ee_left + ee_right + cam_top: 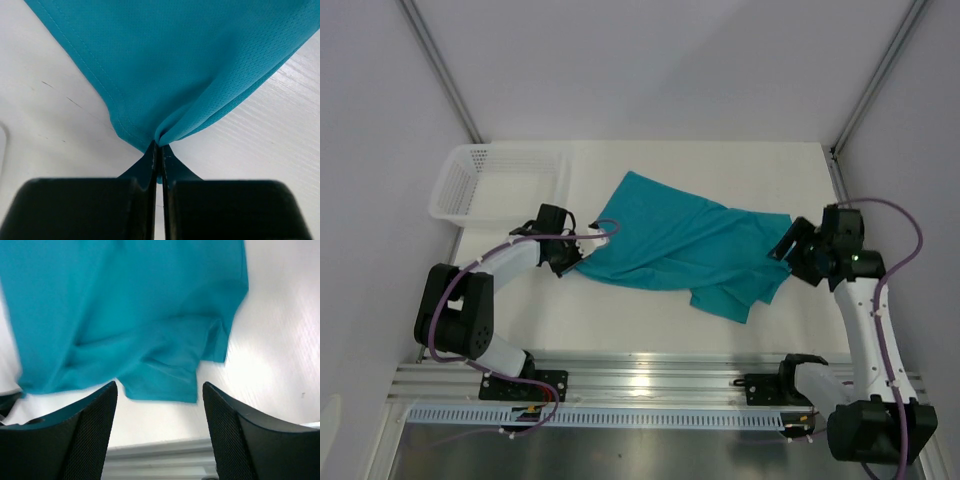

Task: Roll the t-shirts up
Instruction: Flatten the tshirt

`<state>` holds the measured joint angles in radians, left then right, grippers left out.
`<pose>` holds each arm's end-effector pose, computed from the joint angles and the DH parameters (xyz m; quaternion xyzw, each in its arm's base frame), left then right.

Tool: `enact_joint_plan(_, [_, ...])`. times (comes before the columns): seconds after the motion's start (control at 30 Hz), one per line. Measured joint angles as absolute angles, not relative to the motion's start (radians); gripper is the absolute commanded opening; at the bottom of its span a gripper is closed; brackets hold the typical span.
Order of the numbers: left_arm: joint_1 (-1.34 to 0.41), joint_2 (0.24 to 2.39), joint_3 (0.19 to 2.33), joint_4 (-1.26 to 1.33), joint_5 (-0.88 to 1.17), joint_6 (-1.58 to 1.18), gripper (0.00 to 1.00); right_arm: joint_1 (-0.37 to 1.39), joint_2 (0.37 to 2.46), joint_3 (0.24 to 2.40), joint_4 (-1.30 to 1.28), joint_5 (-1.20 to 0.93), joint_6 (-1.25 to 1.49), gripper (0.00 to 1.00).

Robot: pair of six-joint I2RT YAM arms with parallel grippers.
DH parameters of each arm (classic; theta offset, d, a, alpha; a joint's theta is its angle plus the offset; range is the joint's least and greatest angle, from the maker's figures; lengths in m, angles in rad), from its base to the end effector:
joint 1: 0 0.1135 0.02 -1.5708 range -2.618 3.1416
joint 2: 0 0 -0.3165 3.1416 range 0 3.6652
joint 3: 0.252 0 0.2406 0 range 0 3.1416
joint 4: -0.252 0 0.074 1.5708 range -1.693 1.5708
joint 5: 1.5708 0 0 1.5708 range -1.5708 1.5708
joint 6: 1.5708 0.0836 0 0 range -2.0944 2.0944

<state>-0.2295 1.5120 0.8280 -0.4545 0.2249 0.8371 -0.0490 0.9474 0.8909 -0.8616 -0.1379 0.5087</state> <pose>0.2733 -0.0830 0.1875 0.5141 0.8235 -0.0408 0.2361 0.1668 0.0033 0.2926 0.2389 0.9145 0.1364 0.2965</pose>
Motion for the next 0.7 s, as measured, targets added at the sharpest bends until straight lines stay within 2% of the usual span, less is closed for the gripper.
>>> enact_joint_plan(0.17, [-0.229,1.512,0.84,-0.455,0.225,0.833,0.01,-0.086,1.059,1.248,-0.881,-0.11,0.46,0.69])
enact_joint_plan(0.27, [-0.229,1.513,0.84,-0.456,0.226,0.828,0.01,-0.087,1.044,1.258,-0.855,-0.107,0.452,0.68])
enact_joint_plan(0.53, [-0.229,1.522,0.844,-0.459,0.236,0.827,0.0,-0.016,0.912,0.701,-0.78,-0.155,0.577,0.63])
enact_joint_plan(0.7, [-0.229,1.527,0.848,-0.459,0.24,0.819,0.01,0.053,0.956,0.55,-0.675,-0.179,0.663,0.61])
